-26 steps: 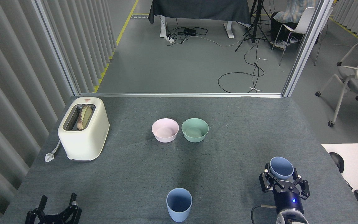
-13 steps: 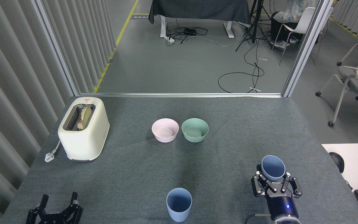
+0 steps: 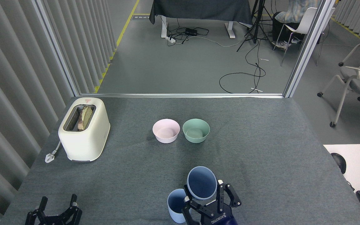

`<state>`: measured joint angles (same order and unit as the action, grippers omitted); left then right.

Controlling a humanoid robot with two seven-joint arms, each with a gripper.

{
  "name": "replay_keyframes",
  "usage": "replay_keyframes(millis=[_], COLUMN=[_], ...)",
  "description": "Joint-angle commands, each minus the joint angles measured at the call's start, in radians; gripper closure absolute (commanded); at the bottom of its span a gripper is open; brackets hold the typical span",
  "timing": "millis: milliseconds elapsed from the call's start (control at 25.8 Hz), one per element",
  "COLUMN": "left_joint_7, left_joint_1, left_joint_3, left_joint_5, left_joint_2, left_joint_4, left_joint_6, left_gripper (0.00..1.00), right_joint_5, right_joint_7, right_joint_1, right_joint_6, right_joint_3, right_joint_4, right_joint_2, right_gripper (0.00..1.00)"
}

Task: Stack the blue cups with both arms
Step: 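Lift the blue cup with the right gripper and lower it into the placed cup, then release the cup and withdraw the right gripper toward the table edge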

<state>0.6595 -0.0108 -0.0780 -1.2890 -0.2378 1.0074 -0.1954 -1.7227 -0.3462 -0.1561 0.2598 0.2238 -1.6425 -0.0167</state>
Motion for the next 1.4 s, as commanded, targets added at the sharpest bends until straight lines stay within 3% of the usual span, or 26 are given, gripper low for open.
replay_keyframes(millis=[0, 659, 1357], left_joint_7=[0.000, 0.000, 0.000], left_joint_1=[-0.001, 0.006, 0.014], left_joint_3=[0.000, 0.000, -0.002], left_joint_5=[0.000, 0.003, 0.003], left_joint_2=[-0.003, -0.003, -0.008], left_joint_4=[-0.001, -0.018, -0.027], left_joint_6=[-0.001, -0.001, -0.001], left_gripper=[0.01, 0.01, 0.01], right_joint_5=[-0.046, -0.046, -0.046], right_joint_7=[0.075, 0.093, 0.092], right_joint_1=[-0.013, 0.044, 0.043], right_joint_6=[-0.027, -0.065, -0.054], right_joint_3=[0.045, 0.112, 0.118], right_joint_4=[0.001, 0.082, 0.081], right_joint_2=[-0.034, -0.051, -0.046], right_gripper=[0.67, 0.67, 0.61])
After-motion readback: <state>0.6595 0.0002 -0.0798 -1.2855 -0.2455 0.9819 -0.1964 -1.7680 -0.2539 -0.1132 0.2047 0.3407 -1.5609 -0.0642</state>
